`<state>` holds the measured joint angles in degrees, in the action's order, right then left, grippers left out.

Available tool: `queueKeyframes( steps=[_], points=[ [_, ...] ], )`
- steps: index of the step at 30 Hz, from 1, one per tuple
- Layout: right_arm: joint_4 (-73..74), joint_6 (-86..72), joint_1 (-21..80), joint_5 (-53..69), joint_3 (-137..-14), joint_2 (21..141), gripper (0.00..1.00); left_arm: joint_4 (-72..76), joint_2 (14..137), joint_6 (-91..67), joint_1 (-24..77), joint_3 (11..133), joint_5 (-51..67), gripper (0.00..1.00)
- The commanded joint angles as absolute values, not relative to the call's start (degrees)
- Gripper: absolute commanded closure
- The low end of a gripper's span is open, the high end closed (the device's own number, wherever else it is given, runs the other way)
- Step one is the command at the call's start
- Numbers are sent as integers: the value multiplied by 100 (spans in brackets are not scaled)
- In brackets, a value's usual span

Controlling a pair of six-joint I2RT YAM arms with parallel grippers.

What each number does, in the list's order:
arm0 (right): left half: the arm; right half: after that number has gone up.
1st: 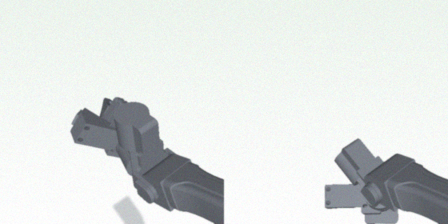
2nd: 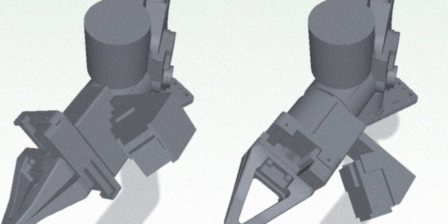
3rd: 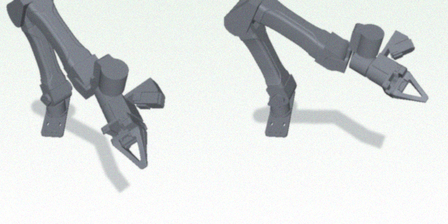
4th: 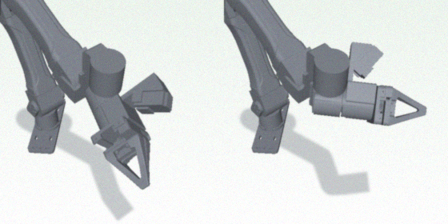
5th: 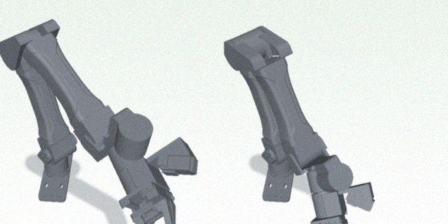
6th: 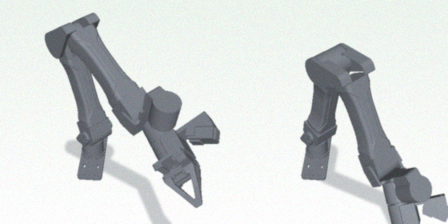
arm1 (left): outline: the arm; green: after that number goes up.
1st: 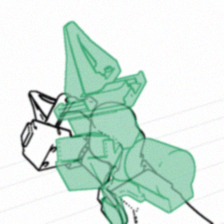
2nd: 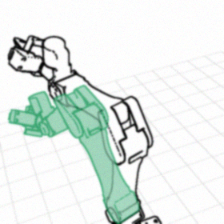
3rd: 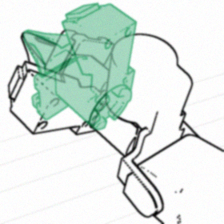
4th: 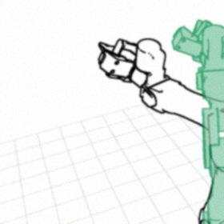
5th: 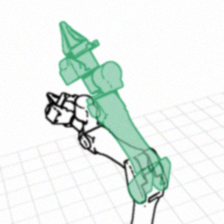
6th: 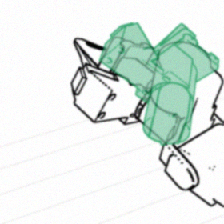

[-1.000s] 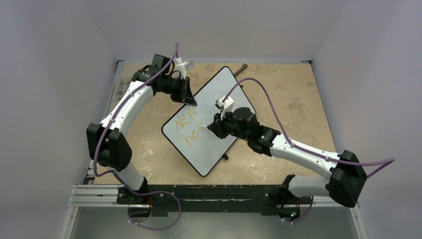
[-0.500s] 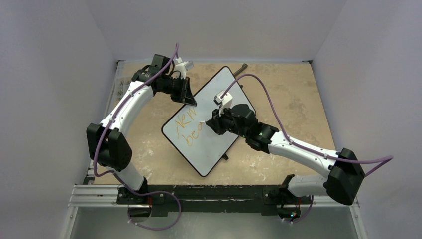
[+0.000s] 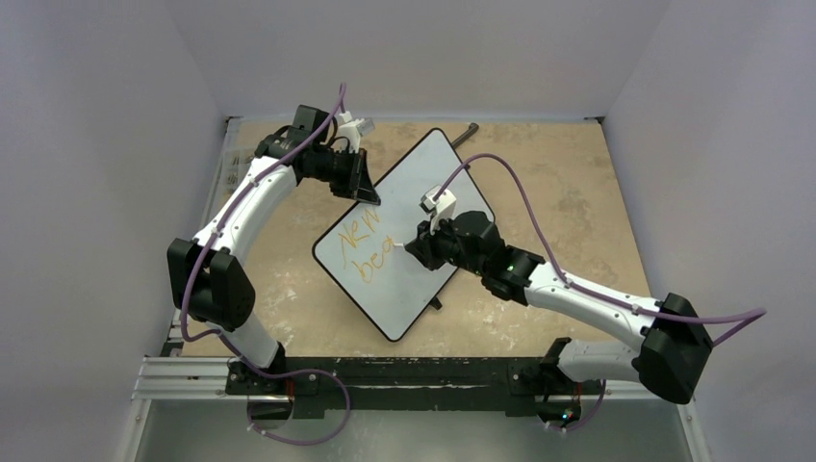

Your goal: Write a sentence on the whiteboard

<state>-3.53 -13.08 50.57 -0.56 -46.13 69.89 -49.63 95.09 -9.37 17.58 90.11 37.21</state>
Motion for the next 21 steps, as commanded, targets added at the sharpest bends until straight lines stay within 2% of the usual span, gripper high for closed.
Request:
queueKeyframes(
  steps=[1,21],
  points=[
    [-9,-1329,5036,-124,-4411,6985,100,-5081,9255,-773,1723,8990,2781,100],
    [167,-1323,5045,726,-4218,6743,100,-5076,9255,-782,1718,8982,2782,100]
  ],
)
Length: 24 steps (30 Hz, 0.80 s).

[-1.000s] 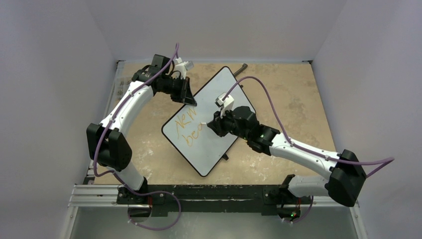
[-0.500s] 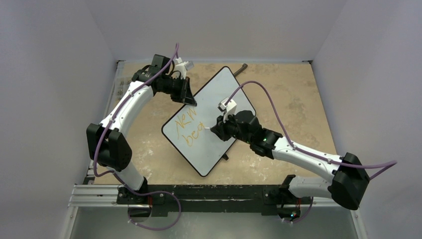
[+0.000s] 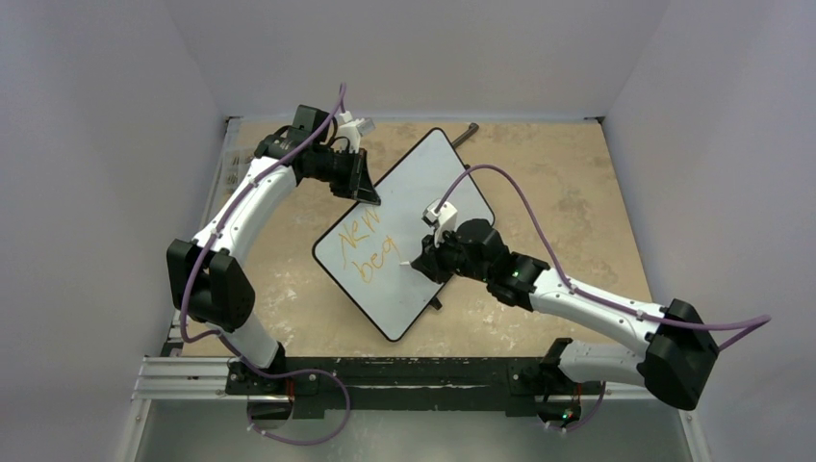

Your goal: Write a sentence on the whiteboard

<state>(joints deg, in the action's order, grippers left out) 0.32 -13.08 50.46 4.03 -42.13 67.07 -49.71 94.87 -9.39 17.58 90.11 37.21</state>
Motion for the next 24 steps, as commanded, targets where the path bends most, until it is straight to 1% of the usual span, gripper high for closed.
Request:
queueKeyframes(
  steps=[1,8,14,19,24],
  points=[
    [151,-1312,5039,777,-4257,6756,100,-5075,9255,-782,1722,8976,2779,100],
    [50,-1259,5049,1034,-4622,6902,100,-5072,9246,-783,1723,8975,2791,100],
    [34,-1196,5046,984,-5161,7071,100,-5071,9239,-783,1723,8979,2802,100],
    [-175,-1256,5045,841,-5553,6924,100,-5071,9237,-782,1723,8976,2802,100],
    [-256,-1330,5032,167,-5599,6708,100,-5071,9219,-782,1723,8980,2804,100]
  ],
)
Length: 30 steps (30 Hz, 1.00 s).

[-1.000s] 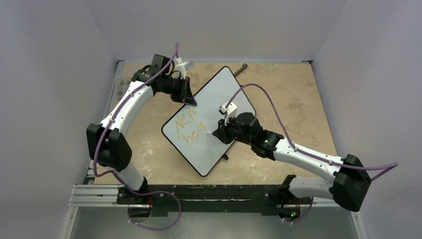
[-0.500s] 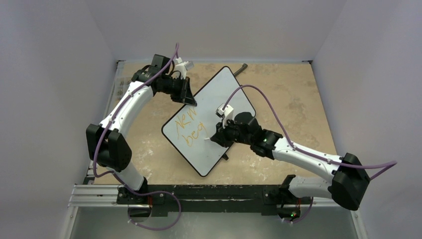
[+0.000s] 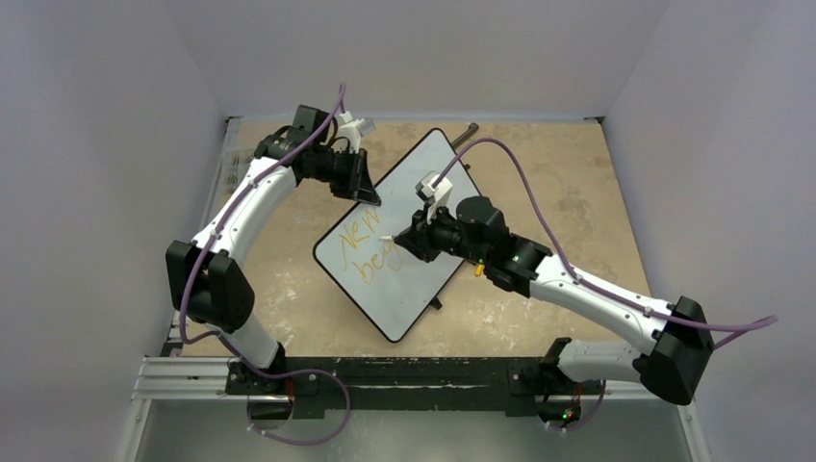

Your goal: Write a sentence on the whiteboard

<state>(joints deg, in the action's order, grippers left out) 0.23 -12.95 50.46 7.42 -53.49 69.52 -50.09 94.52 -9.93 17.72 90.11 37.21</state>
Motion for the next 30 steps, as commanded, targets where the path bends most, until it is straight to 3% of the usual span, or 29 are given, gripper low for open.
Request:
queueKeyframes(
  steps=[1,6,30],
  points=[
    [-225,-1321,5028,47,-5594,6706,100,-5066,9214,-782,1723,8980,2810,100],
    [-118,-1364,4956,-527,-5502,6782,100,-5061,9203,-791,1720,8982,2828,100],
    [-40,-1456,4869,-369,-4651,7002,100,-5054,9193,-791,1723,8971,2848,100]
  ],
)
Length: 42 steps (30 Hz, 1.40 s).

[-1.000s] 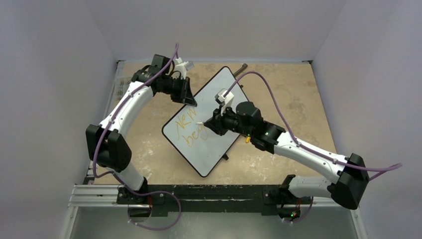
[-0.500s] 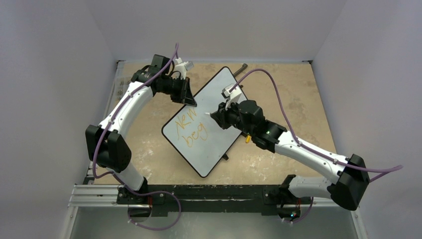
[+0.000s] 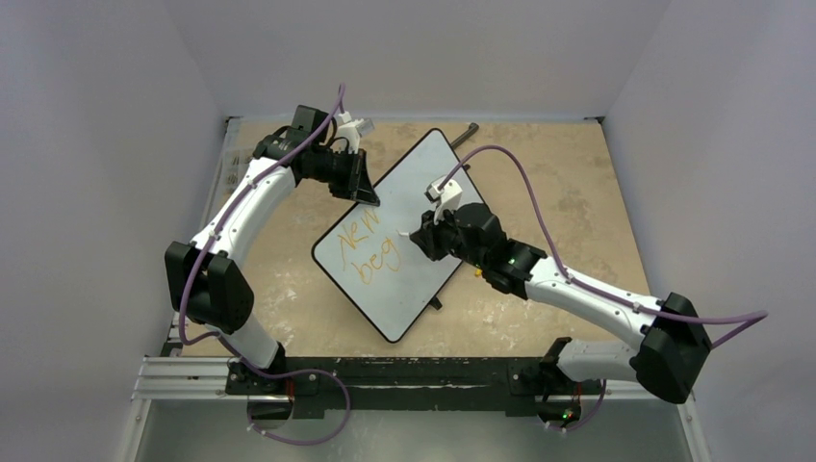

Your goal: Write a sentence on the whiteboard

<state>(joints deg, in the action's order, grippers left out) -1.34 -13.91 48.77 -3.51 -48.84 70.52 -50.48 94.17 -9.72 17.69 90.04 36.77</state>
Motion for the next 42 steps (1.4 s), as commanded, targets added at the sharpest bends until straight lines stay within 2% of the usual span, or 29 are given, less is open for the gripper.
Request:
queueKeyframes(
  steps=[1,21,35,42],
  points=[
    [-36,-1465,4869,-365,-4613,6992,100,-5053,9193,-791,1723,8973,2848,100],
    [-98,-1451,4869,-217,-5118,6512,100,-5043,9177,-804,1723,8959,2854,100],
    [-390,-1459,4863,-49,-5866,7544,100,-5030,9131,-804,1723,8964,2882,100],
    [-299,-1495,4746,-290,-5632,7580,100,-5014,9110,-809,1715,8964,2891,100]
  ],
)
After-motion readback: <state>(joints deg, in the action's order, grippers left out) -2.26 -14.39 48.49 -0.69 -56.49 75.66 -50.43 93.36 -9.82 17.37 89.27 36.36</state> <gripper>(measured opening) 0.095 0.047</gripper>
